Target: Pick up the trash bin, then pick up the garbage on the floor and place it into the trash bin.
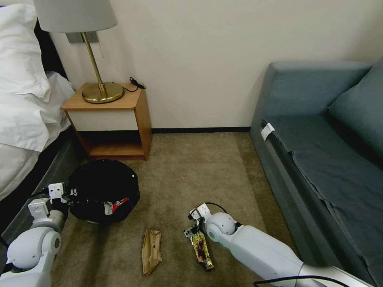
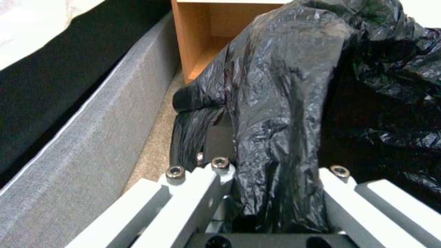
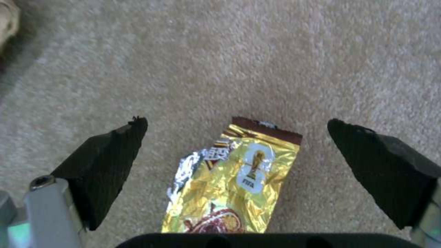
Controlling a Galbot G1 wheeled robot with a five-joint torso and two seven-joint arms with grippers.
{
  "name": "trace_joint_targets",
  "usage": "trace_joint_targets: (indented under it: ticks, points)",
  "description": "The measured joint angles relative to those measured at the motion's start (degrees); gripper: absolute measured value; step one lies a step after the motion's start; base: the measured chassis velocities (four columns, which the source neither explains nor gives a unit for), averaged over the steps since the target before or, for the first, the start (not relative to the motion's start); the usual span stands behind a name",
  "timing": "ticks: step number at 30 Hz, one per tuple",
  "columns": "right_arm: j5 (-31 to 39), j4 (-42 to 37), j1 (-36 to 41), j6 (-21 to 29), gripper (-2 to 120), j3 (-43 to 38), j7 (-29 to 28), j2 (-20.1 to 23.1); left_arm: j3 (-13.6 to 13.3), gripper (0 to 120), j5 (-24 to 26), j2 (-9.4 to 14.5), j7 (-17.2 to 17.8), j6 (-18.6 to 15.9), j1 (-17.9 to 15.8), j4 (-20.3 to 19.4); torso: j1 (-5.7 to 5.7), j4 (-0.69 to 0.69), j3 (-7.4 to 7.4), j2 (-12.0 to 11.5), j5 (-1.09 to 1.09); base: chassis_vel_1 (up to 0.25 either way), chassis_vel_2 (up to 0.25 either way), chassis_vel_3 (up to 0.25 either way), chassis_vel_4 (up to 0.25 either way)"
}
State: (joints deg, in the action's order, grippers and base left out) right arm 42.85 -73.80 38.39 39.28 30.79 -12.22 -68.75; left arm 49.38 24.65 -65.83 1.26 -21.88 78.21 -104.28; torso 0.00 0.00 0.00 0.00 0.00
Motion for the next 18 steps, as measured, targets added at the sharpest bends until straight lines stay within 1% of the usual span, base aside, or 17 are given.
trace_joint_targets:
  ticks: [18]
  points:
    - [-3.5,2.7,2.3,-1.1,100,-1.2,1.3,-0.1,-0.1,4,-0.2,-0.3,0.0,0.2,0.4,-0.1,0.0,0.0,0.0,0.0,0.0,0.0,0.0,0.0,0.0]
